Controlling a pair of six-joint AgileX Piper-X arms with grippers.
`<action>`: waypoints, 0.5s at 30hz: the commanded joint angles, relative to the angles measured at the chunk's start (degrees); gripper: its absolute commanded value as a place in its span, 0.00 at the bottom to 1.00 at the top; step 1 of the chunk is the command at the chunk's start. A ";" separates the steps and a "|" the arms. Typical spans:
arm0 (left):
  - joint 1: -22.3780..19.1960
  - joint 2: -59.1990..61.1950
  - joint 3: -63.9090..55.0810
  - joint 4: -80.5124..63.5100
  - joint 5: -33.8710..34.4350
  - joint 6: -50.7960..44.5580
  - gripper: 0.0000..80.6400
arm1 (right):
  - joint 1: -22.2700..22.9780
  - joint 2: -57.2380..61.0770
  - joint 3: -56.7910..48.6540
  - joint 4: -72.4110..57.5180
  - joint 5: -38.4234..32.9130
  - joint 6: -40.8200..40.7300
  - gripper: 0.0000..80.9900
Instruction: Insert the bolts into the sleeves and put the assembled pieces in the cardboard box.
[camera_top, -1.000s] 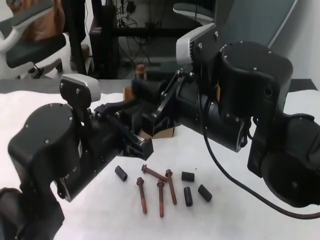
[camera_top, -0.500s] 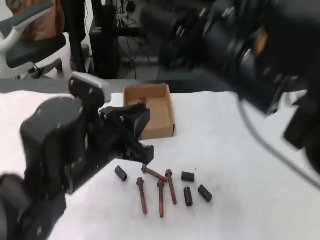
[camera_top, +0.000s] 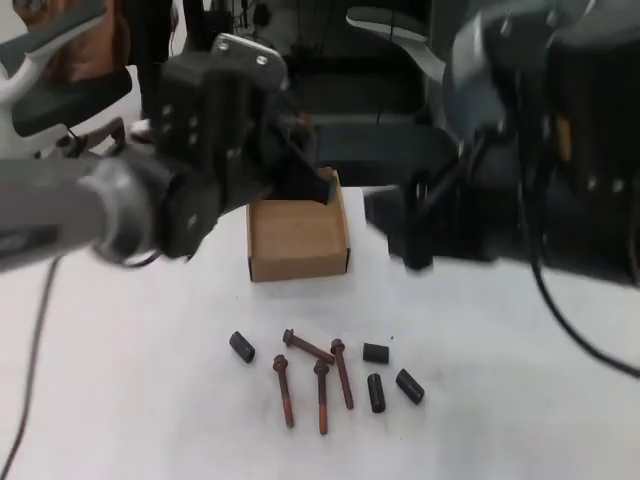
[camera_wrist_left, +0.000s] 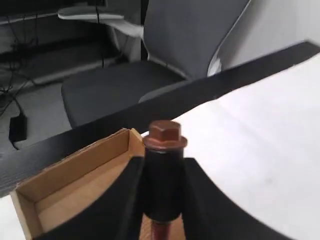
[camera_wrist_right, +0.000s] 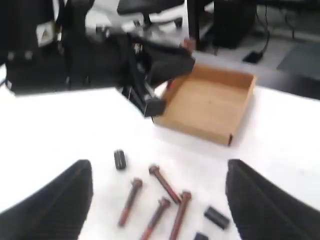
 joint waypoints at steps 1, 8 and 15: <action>0.34 5.63 -6.66 4.00 -0.82 4.74 0.02 | -0.30 2.29 -0.32 7.37 0.50 -3.21 0.82; 1.67 16.94 -17.48 4.23 -3.39 4.62 0.09 | -0.94 10.50 -0.32 13.49 -1.85 -10.77 0.67; 4.73 21.93 -22.34 4.23 -3.29 4.62 0.67 | -7.68 20.61 -0.62 14.90 -3.89 -16.66 0.67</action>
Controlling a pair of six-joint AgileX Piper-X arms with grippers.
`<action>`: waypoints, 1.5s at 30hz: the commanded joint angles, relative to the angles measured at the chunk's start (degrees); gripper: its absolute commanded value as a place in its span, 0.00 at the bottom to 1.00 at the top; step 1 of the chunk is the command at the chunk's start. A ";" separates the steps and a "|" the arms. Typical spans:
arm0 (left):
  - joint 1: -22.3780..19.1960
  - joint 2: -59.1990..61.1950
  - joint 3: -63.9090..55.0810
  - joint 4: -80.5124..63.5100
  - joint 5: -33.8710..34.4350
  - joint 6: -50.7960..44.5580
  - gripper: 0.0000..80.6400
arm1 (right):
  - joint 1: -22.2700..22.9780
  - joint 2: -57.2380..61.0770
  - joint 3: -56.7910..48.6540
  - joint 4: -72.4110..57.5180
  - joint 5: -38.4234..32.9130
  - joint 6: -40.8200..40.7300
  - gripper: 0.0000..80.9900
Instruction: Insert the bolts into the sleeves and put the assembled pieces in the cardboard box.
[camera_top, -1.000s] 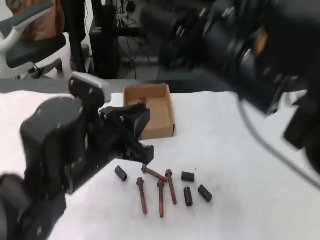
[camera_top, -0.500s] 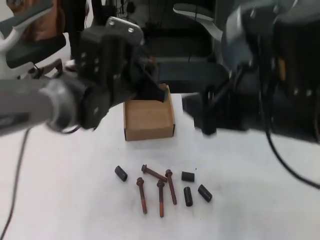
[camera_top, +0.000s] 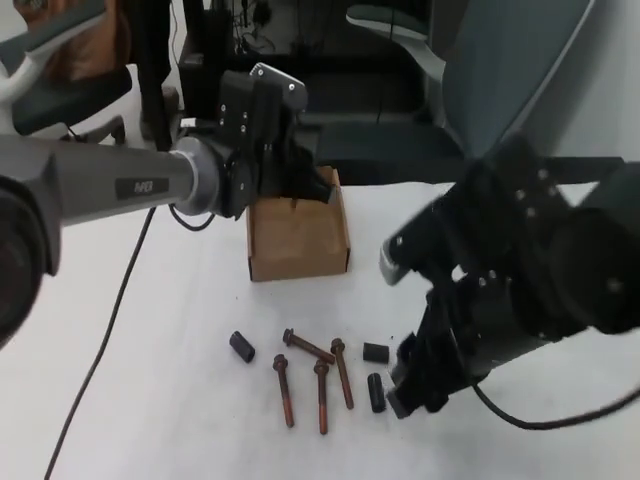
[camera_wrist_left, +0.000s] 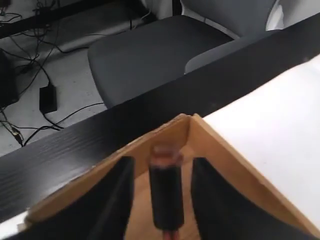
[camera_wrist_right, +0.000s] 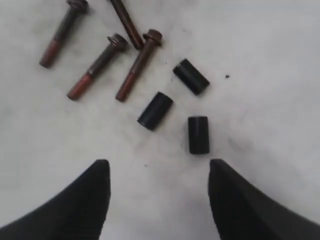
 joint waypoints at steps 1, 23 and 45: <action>1.30 0.01 -1.64 -0.74 -0.60 0.30 0.80 | -3.63 3.77 -0.89 1.51 -0.90 -3.66 0.67; 2.31 -13.60 -2.83 41.87 9.69 -11.35 0.87 | -6.40 22.99 -8.44 -2.98 -4.11 -10.20 0.68; -11.79 -23.58 3.82 62.07 12.01 -16.34 0.87 | -6.70 26.02 -13.99 10.71 6.10 -15.05 0.00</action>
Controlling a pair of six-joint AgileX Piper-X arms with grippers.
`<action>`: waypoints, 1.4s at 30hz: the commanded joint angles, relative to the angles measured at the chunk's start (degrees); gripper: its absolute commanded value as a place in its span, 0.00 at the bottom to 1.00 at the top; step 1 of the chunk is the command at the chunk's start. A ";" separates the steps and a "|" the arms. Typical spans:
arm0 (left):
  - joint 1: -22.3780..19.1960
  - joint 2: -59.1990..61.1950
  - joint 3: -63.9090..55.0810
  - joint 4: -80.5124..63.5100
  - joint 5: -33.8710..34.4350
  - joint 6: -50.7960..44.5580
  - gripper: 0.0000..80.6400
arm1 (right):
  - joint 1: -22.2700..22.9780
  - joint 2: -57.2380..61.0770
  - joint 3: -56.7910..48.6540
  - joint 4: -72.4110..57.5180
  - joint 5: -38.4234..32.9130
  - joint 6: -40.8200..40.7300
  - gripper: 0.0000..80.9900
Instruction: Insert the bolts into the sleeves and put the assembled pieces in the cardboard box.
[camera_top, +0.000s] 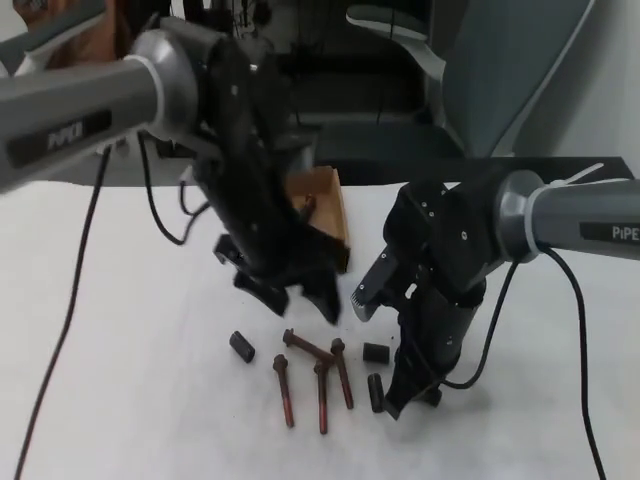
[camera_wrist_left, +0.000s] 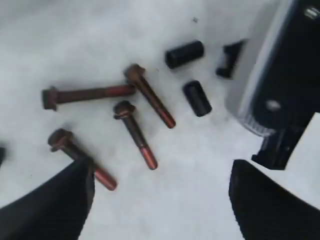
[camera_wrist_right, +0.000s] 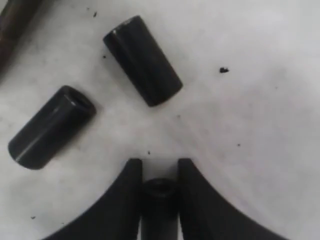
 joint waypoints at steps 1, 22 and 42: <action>-4.36 -4.82 3.37 -2.11 -10.06 -3.83 0.87 | -0.60 0.10 0.19 4.88 4.43 1.15 0.00; -3.30 -2.94 20.98 -24.46 -19.64 -26.39 0.87 | -6.71 -26.05 0.19 13.85 0.69 5.99 0.00; 1.18 4.60 20.86 -28.00 -19.95 -36.62 0.74 | -6.71 -32.60 0.19 16.97 -1.91 6.81 0.00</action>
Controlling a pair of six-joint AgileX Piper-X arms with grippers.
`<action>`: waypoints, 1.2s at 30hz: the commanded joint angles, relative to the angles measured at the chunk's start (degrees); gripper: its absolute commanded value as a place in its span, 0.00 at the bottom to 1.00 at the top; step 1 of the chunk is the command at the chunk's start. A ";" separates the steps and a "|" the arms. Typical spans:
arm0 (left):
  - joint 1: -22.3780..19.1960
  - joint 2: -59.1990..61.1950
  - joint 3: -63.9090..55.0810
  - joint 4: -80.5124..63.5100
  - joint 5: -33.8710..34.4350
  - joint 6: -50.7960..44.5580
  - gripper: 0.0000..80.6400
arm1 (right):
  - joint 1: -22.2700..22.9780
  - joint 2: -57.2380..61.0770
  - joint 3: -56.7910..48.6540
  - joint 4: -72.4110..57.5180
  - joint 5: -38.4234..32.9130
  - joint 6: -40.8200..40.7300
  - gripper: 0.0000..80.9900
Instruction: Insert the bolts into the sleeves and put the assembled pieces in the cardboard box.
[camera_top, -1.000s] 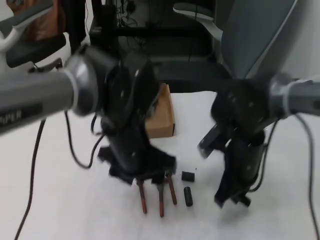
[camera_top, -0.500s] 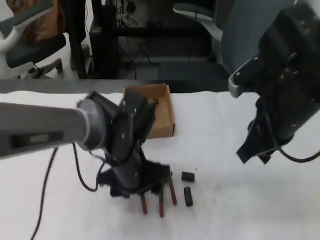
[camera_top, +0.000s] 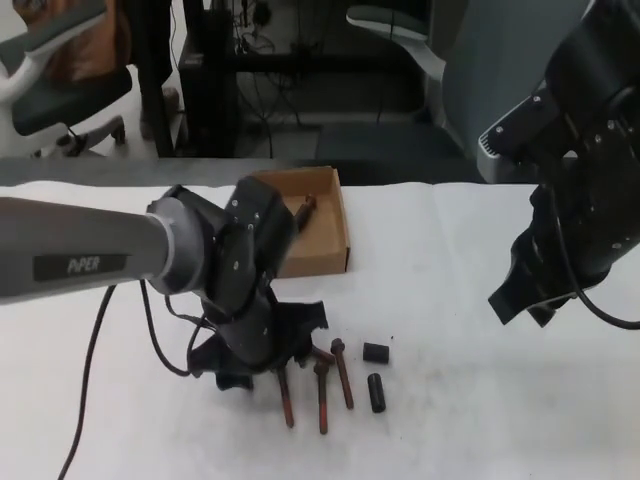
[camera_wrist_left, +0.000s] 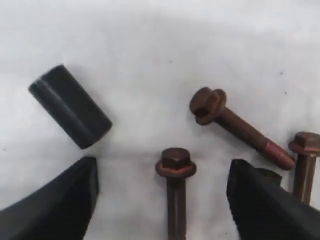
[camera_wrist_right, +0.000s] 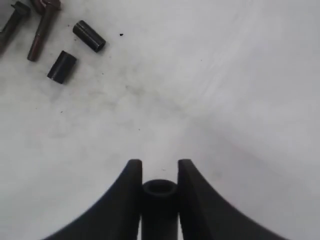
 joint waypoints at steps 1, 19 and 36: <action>0.94 2.26 0.23 -0.25 1.10 0.36 0.66 | -0.17 -0.62 -0.39 -0.18 -0.97 0.45 0.00; -1.25 6.23 0.23 -1.09 7.32 -1.37 0.07 | -0.17 -0.62 -0.39 -1.83 -0.97 0.45 0.00; -1.25 -18.72 4.05 -8.62 3.10 17.98 0.02 | 1.87 -5.92 2.48 -20.57 -13.57 3.02 0.01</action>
